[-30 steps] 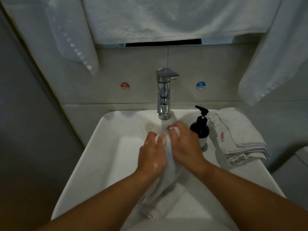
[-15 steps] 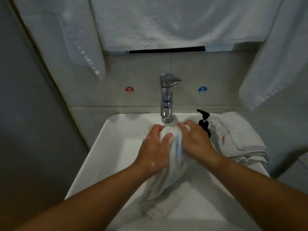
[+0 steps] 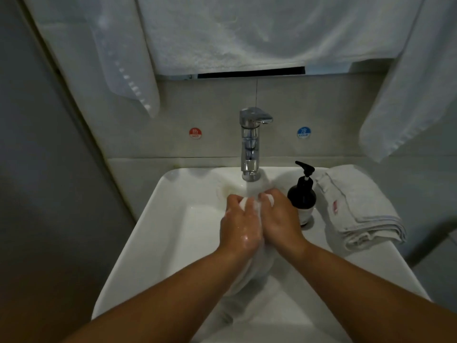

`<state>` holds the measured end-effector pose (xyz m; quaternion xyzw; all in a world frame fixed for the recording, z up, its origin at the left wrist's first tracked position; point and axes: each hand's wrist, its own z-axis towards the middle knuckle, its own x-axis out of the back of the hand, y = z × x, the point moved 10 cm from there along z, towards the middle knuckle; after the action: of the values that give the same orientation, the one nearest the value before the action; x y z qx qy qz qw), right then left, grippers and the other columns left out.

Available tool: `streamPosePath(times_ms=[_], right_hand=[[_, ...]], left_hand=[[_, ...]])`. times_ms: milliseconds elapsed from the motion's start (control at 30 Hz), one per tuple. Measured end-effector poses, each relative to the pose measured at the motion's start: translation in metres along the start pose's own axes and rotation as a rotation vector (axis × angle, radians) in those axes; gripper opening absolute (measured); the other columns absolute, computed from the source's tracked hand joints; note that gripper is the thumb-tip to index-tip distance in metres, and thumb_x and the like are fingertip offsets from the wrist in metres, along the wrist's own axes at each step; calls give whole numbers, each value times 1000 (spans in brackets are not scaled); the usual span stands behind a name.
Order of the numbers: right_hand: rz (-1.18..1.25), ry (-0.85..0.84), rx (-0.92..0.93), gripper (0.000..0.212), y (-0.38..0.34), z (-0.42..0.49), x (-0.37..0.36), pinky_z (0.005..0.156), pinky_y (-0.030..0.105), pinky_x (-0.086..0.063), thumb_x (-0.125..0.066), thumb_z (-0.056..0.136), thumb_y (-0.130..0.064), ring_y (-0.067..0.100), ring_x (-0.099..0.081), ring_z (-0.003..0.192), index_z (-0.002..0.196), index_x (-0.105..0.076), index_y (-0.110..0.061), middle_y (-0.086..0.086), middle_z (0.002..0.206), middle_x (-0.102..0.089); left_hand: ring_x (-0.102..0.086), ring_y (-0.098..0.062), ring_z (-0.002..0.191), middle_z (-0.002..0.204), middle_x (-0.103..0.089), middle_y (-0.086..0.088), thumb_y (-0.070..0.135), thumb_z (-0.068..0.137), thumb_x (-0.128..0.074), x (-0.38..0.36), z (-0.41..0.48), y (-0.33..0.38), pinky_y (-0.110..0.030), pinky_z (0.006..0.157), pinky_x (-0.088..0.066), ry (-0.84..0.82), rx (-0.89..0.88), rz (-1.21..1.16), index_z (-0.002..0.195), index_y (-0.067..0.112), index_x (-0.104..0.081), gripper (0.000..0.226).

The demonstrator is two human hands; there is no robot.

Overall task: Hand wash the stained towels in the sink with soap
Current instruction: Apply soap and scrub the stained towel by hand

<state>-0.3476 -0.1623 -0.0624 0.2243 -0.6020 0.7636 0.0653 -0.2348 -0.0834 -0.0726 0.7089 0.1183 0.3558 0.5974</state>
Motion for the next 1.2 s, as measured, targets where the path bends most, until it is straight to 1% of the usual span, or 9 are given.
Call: streamPosePath(times_ms=[167, 333, 467, 533, 667, 800, 867, 1033, 1200], right_hand=[[-70, -10, 274, 11, -35, -27, -14, 77, 21, -45, -51, 102, -31, 8, -59, 89, 106, -60, -27, -5, 96, -63], [-77, -39, 3, 15, 6, 6, -7, 66, 21, -40, -46, 105, -31, 17, -64, 93, 101, -60, -26, -8, 92, -64], [-89, -73, 180, 13, -25, -32, -20, 75, 24, -47, -46, 104, -35, 11, -60, 92, 109, -57, -29, -5, 99, -63], [-84, -50, 243, 13, -35, -34, -17, 79, 25, -49, -48, 104, -33, 8, -60, 91, 108, -59, -29, -7, 98, -63], [-28, 4, 45, 15, 1, -5, 0, 74, 28, -44, -45, 105, -29, 17, -65, 92, 100, -59, -26, -7, 91, -65], [-87, -64, 203, 11, -23, -39, -19, 76, 27, -47, -46, 104, -31, 14, -62, 90, 107, -55, -26, -3, 97, -64], [-75, -42, 300, 10, -41, -43, -17, 76, 23, -47, -47, 104, -29, 9, -60, 89, 106, -57, -26, -6, 96, -63], [-42, -8, 42, 16, 2, -11, -5, 74, 29, -42, -42, 107, -31, 19, -65, 93, 104, -57, -23, -3, 94, -66], [-48, -22, 268, 13, -38, -41, -9, 70, 17, -47, -45, 105, -31, 6, -63, 85, 105, -56, -26, -7, 91, -66]], left_hand=[[-68, -28, 96, 106, -70, -7, 36, 99, -50, 7, 21, -27, -47, 93, -56, 57, 192, -229, 104, 28, -61, 15], [-57, -17, 101, 110, -56, 6, 41, 109, -34, -8, -6, -9, -31, 93, -46, -55, 63, -38, 129, 28, -47, 27], [-64, -24, 103, 115, -66, -2, 40, 103, -42, 6, 21, -27, -41, 98, -53, 16, 128, -99, 119, 35, -56, 22], [-65, -20, 101, 114, -67, -1, 41, 105, -41, 5, 14, -24, -36, 96, -53, 1, 63, -7, 118, 28, -60, 27], [-59, -4, 96, 101, -60, 18, 46, 107, -34, 5, -13, 9, -25, 87, -48, -17, -117, -24, 118, 33, -55, 27], [-65, -25, 101, 113, -68, -3, 36, 104, -43, 16, 17, -20, -43, 97, -53, 65, 118, -147, 112, 26, -63, 24], [-67, -25, 95, 106, -71, -5, 37, 103, -43, 16, 14, -26, -45, 94, -56, 51, 160, -133, 105, 22, -66, 27], [-57, -6, 90, 102, -61, 8, 37, 107, -37, 14, -9, 16, -26, 81, -42, -18, -92, 52, 114, 24, -59, 26], [-63, -25, 99, 111, -67, -4, 37, 106, -38, 25, 14, -3, -37, 92, -51, 84, 45, -2, 113, 22, -62, 29]])
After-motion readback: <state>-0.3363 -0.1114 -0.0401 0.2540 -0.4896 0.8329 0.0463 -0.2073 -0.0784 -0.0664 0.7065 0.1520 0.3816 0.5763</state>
